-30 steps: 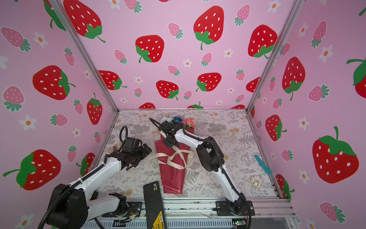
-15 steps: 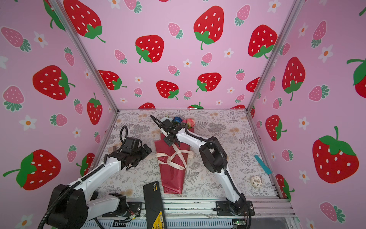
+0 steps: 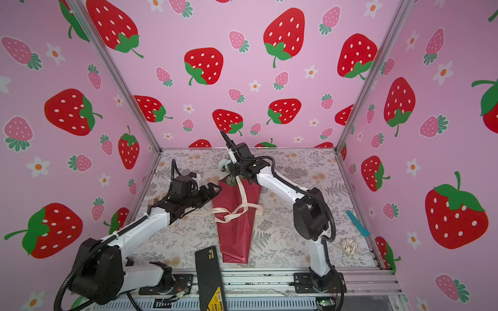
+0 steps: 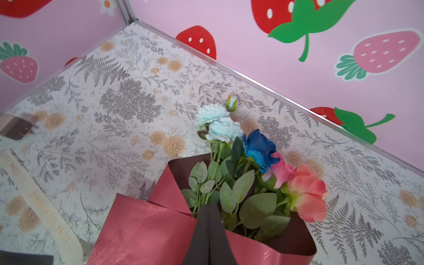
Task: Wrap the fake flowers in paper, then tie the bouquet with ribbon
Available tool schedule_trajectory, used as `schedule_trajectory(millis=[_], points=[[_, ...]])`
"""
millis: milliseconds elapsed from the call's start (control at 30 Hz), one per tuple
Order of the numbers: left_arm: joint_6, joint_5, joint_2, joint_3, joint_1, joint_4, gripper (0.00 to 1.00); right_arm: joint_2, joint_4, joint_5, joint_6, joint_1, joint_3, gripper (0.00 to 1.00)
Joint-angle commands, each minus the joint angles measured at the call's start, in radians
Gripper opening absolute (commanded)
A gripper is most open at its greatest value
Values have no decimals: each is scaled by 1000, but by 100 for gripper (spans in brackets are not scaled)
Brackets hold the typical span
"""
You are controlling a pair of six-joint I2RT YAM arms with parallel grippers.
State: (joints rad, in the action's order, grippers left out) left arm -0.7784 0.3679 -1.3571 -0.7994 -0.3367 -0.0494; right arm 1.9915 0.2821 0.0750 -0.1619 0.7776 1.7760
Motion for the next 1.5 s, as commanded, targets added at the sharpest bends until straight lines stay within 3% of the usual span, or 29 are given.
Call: schedule_trajectory(millis=[0,333,533,667,767,867,1033,1067,1133,1167,1300,1467], points=[[88,89,-92,-115,-50,-98,91,-78,-64,-52,-64,-26,-53,0],[264,80,-313,-357,-156,-38,91,-261,-167,-72,-132,-67,-215,0],[275,-24,-391,-459,-173,-20,86,-319,-192,-105,-162,-71,-275,0],[241,-24,-433,-508,-174,-59,60,-348,-215,-124,-183,-72,-327,0],[219,-1,-448,-527,-174,-82,27,-374,-227,-124,-188,-73,-365,0],[211,-3,-441,-521,-174,-97,0,-406,-240,-115,-187,-73,-407,0],[206,-13,-422,-509,-173,-113,0,-485,-271,-89,-199,-83,-499,1],[202,-14,-419,-507,-173,-119,0,-500,-279,-85,-204,-84,-519,7],[197,-15,-415,-506,-173,-124,0,-551,-308,-78,-217,-89,-582,32],[195,-15,-413,-509,-172,-123,0,-575,-330,-79,-222,-89,-612,38],[169,0,-409,-514,-173,-126,0,-665,-431,-104,-260,-89,-794,44],[143,21,-407,-511,-174,-126,0,-661,-588,-207,-332,-85,-947,48]])
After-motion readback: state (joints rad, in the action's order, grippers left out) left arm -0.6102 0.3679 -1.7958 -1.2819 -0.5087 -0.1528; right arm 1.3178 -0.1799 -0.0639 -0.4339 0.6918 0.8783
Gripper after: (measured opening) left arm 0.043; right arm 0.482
